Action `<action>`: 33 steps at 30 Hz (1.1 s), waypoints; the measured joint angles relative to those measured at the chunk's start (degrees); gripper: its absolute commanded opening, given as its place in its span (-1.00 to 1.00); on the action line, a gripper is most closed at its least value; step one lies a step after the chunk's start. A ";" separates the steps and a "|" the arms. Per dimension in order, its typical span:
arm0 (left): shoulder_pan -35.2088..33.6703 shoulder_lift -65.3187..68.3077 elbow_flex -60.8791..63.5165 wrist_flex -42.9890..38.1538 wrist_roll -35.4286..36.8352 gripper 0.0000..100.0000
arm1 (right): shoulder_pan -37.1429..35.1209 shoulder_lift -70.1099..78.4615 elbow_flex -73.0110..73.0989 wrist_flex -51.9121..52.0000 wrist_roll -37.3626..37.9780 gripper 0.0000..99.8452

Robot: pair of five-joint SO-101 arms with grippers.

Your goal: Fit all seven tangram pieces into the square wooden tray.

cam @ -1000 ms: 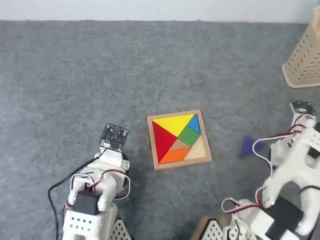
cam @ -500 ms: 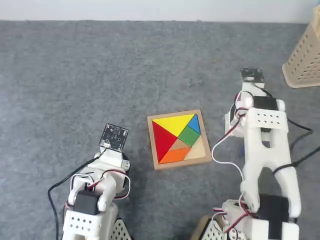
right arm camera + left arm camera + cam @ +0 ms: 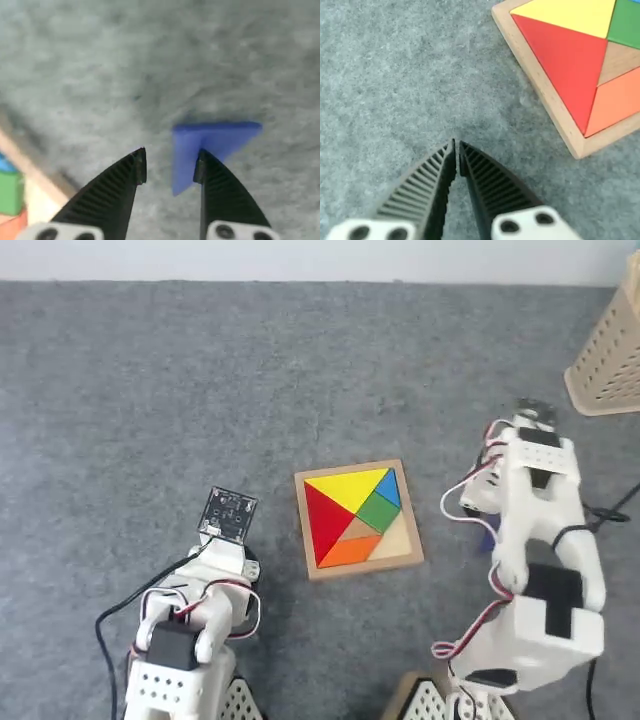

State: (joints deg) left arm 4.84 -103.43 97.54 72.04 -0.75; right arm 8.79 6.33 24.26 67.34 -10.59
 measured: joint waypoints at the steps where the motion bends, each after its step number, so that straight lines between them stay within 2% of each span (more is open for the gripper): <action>1: 0.00 0.00 0.00 0.00 0.00 -0.98 | 0.44 0.00 0.00 0.00 0.00 -0.66; 16: 0.00 0.00 0.00 0.00 0.00 -0.98 | 2.90 -0.44 2.73 -4.13 -0.09 -0.66; 26: 0.00 0.00 0.00 0.00 0.00 -0.98 | 4.57 -0.44 2.55 -4.84 -6.07 -0.66; 33: 0.00 0.00 0.00 0.00 0.00 -0.98 | 4.92 -0.35 2.55 -5.10 -7.38 -0.42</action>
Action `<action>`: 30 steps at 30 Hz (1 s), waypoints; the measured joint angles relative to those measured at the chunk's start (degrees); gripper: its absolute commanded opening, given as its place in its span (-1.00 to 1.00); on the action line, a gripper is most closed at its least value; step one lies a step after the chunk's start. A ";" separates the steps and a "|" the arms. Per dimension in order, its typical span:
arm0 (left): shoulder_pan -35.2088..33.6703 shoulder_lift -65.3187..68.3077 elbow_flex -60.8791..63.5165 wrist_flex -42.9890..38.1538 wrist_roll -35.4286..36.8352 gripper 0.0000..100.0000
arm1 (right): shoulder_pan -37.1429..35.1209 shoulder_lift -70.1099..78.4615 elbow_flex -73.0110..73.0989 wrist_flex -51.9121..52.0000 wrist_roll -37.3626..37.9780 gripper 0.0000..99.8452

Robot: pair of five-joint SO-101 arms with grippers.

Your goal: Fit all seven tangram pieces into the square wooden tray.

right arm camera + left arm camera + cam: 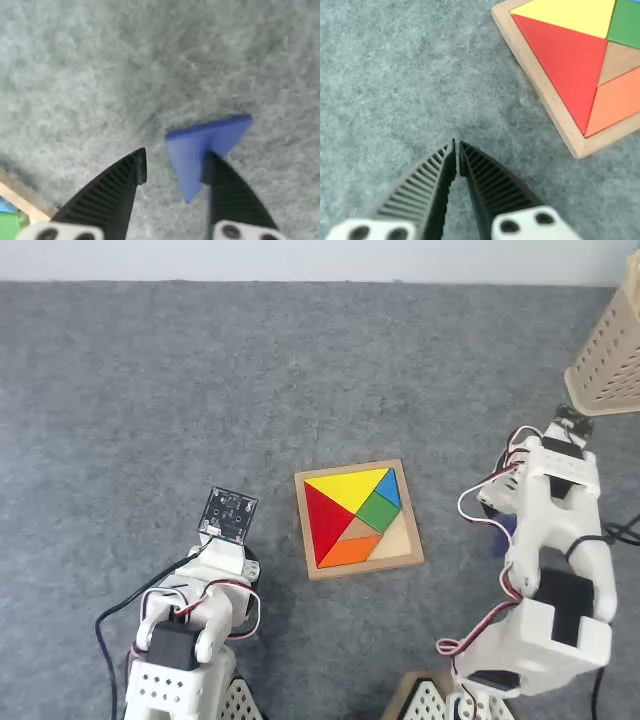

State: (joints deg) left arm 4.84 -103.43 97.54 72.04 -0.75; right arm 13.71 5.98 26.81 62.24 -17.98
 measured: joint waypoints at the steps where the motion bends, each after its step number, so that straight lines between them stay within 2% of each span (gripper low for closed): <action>1: 0.00 0.00 0.00 0.00 0.00 -0.98 | 0.09 0.26 0.18 0.09 0.00 -0.42; 5: 0.00 0.00 0.00 0.00 0.00 -0.98 | 0.70 5.01 -0.35 0.18 0.00 -0.42; 8: 0.00 0.00 0.00 0.00 0.00 -0.98 | 0.62 6.95 -2.20 0.70 0.00 -0.50; 18: 0.00 0.00 0.00 0.00 0.00 -0.98 | 1.85 8.88 -5.36 3.16 0.26 -0.95; 25: 0.00 0.00 0.00 0.00 0.00 -0.98 | 0.97 8.88 -5.63 3.16 14.24 -0.99; 30: 0.00 0.00 0.00 0.00 0.00 -0.98 | -3.69 9.93 -8.18 5.98 22.68 -0.99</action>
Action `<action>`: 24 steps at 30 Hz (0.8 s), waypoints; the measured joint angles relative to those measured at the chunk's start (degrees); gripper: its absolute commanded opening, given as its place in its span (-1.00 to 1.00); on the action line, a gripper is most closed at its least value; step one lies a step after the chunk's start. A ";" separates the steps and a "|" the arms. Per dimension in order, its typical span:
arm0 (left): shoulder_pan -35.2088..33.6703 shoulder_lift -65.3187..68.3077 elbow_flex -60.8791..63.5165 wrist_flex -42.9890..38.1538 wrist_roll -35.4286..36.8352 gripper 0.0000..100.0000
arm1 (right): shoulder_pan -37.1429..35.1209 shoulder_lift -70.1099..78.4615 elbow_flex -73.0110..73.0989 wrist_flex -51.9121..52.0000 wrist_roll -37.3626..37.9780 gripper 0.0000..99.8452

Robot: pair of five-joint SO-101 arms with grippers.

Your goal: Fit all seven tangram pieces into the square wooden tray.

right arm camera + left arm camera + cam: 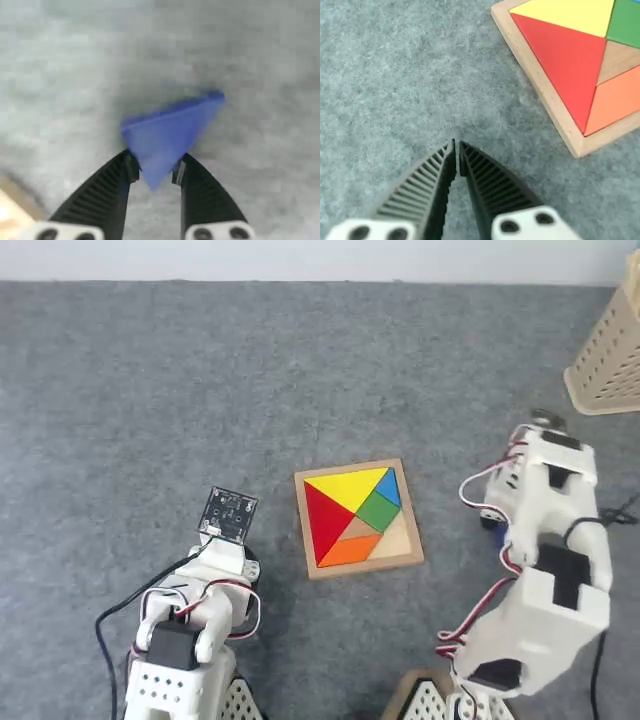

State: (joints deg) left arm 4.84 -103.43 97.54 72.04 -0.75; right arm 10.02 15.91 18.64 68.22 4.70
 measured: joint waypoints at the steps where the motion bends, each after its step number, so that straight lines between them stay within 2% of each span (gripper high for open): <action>1: 0.00 0.00 0.00 0.00 0.00 -0.98 | -0.97 0.09 -0.62 0.88 1.67 -0.99; 8: 0.00 0.00 0.00 0.00 0.00 -0.98 | -7.47 0.35 -1.41 3.43 12.66 -0.99; 13: 0.00 0.00 0.00 0.00 0.00 -0.98 | -9.41 -0.79 -1.32 4.66 16.62 -0.99; 16: 0.00 0.00 0.00 0.00 0.00 -0.98 | -9.67 -5.98 -1.14 6.51 17.05 -0.97; 21: 0.00 0.00 0.00 0.00 0.00 -0.98 | -9.76 -15.30 -0.53 11.87 14.33 -0.67; 24: 0.00 0.00 0.00 0.00 0.00 -0.98 | -10.11 -18.46 -0.62 15.12 13.89 -0.68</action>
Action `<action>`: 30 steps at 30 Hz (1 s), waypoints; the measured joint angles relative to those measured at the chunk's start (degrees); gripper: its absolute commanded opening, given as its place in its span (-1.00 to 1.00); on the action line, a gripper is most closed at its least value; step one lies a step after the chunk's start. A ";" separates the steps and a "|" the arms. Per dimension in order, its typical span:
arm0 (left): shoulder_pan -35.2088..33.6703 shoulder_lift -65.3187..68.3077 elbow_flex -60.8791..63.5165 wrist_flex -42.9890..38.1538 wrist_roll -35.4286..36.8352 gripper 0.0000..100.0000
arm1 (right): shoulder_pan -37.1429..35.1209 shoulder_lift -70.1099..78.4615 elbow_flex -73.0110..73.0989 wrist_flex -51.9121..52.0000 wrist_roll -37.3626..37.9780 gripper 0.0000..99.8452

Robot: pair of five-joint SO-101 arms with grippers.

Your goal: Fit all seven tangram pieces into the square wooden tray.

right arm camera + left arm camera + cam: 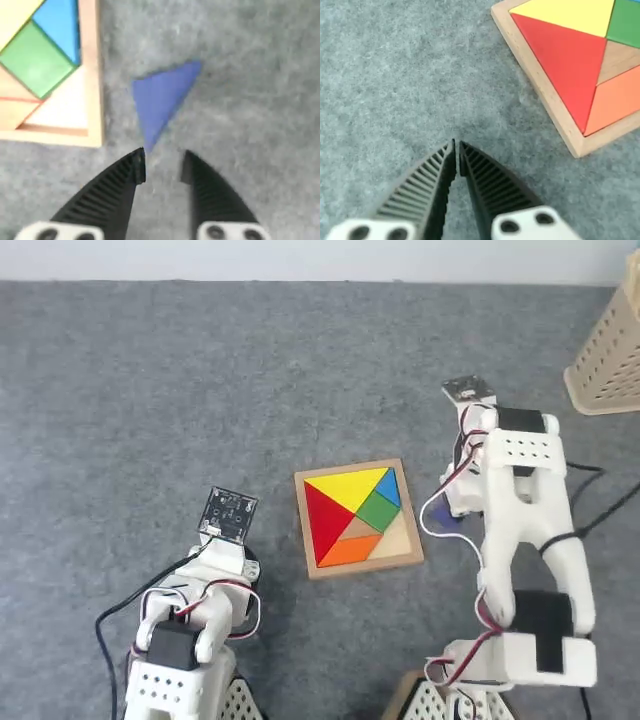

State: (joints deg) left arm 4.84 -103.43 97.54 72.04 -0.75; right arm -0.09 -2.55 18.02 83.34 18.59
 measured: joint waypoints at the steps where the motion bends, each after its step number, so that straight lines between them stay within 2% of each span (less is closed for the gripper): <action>1: 0.00 0.00 0.00 0.00 0.00 -0.98 | 0.00 -0.35 0.00 0.79 -0.26 -0.69; 5: 0.00 0.00 0.00 0.00 0.00 -0.98 | 0.26 -0.62 0.00 2.20 -1.14 -0.70; 9: 0.00 0.00 0.00 0.00 0.00 -0.98 | -1.32 0.09 -1.49 1.32 -6.42 -0.65; 12: 0.00 0.00 0.00 0.00 0.00 -0.98 | -4.04 4.92 -4.66 1.05 -10.81 -0.59; 16: 0.00 0.00 0.00 0.00 0.00 -0.98 | -5.89 14.42 -10.37 -0.88 -16.18 -0.61; 22: 0.00 0.00 0.00 0.00 0.00 -0.98 | -6.15 25.14 -13.80 -3.52 -18.55 -0.61; 30: 0.00 0.00 0.00 0.00 0.00 -0.98 | -5.54 28.22 -14.77 -4.22 -18.90 -0.62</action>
State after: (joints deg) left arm 4.84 -103.43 97.54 72.04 -0.75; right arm -5.63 25.67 3.25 79.12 -0.31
